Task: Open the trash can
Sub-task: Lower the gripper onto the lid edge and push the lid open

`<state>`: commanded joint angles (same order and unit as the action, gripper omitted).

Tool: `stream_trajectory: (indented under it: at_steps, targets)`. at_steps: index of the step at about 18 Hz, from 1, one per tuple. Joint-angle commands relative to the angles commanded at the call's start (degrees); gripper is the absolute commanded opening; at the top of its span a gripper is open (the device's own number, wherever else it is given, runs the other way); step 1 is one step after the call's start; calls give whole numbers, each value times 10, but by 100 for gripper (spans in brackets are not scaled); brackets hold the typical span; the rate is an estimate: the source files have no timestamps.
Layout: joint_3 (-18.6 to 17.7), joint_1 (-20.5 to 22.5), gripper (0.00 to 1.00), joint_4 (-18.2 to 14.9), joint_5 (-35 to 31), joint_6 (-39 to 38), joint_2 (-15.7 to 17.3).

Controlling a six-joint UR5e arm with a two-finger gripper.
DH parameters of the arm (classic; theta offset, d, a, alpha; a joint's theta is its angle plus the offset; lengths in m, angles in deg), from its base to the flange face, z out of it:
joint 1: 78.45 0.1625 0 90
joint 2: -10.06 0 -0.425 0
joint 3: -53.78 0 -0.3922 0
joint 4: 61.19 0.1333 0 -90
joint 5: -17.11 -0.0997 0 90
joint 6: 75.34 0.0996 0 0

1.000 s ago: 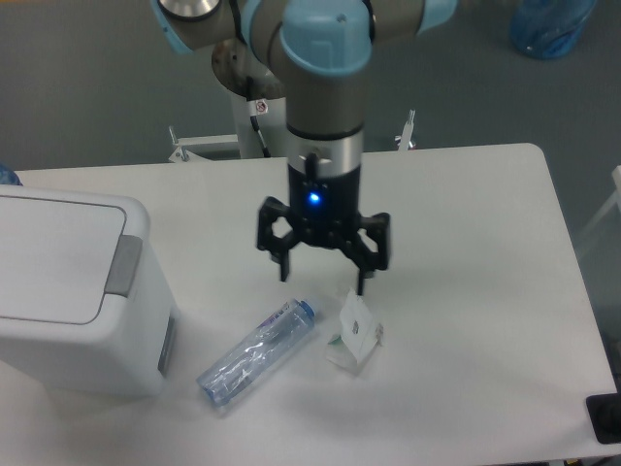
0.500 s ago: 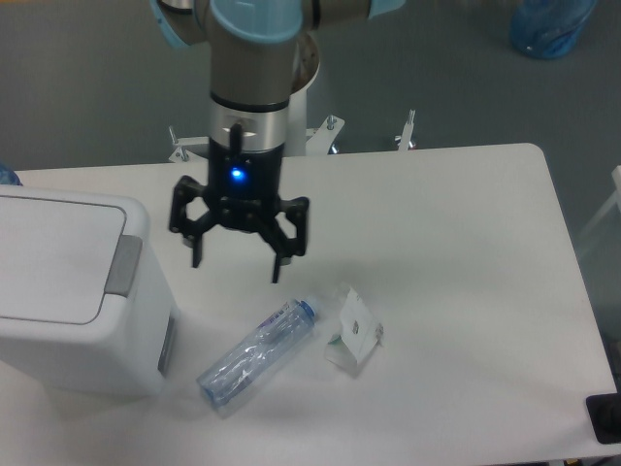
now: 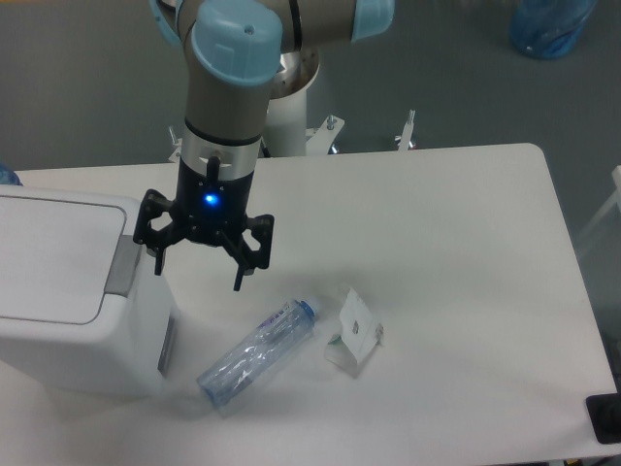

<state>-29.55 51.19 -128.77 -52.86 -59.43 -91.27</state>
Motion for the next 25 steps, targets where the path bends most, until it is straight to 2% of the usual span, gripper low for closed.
stream_trajectory:
  at_steps: [14,19,22,25]
  targets:
    - [14,-13,100,-1,5,-39,-5]
    - [8,-23,100,-2,1,-43,-8]
    - [7,-25,100,-17,0,-42,-11]
    - [6,-25,100,-18,-1,-43,-11]
